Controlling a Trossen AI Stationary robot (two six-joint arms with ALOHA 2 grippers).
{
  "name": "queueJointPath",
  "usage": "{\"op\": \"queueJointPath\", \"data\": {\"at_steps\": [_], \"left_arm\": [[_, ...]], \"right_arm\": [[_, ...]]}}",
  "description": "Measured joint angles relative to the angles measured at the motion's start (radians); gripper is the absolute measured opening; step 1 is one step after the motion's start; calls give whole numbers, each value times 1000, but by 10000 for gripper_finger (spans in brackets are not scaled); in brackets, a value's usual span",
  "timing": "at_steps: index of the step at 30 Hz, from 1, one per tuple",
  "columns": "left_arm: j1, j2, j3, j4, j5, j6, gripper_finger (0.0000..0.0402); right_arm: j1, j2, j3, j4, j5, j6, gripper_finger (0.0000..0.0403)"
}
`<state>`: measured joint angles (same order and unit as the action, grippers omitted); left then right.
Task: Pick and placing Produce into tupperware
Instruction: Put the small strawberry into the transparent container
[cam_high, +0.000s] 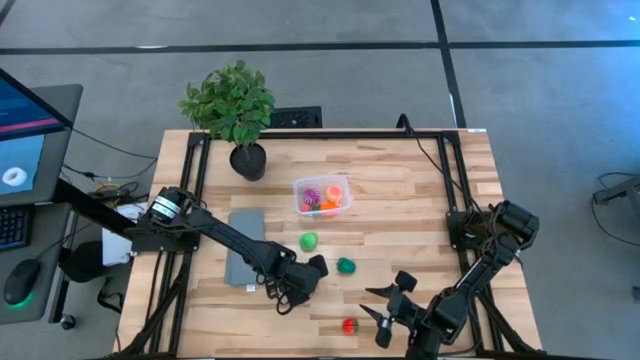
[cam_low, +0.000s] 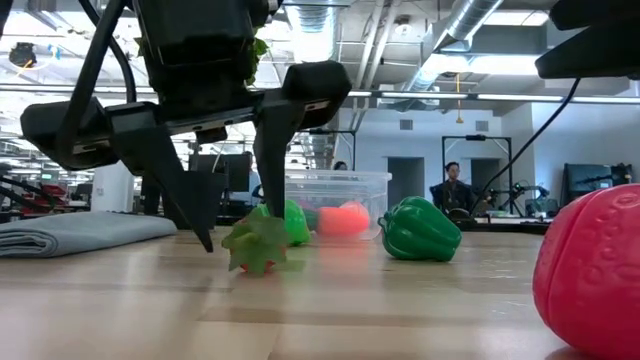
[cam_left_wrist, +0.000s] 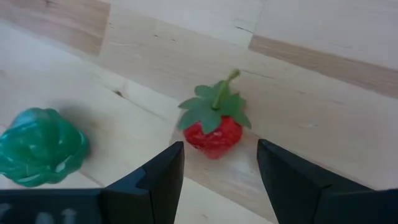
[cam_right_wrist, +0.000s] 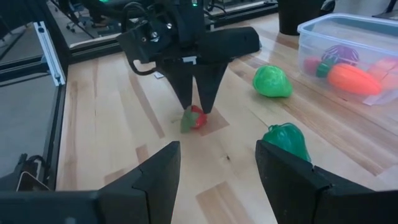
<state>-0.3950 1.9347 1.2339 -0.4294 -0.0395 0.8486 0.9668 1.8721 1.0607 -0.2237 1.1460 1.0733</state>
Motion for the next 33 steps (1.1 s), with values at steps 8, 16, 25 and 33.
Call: {"op": "queueJointPath", "data": {"at_steps": [8, 16, 25, 33], "left_arm": [[5, 0, 0, 19, 10, 0, 194], [15, 0, 0, 36, 36, -6, 194], [15, -1, -1, 40, 67, -9, 194], [15, -2, -1, 47, 79, -14, 194]], "right_arm": [[-1, 0, 0, 0, 2, 0, 233], [-1, 0, 0, 0, 2, 0, 233], [-1, 0, 0, 0, 2, 0, 233], [-1, 0, 0, 0, 2, 0, 233]]}}
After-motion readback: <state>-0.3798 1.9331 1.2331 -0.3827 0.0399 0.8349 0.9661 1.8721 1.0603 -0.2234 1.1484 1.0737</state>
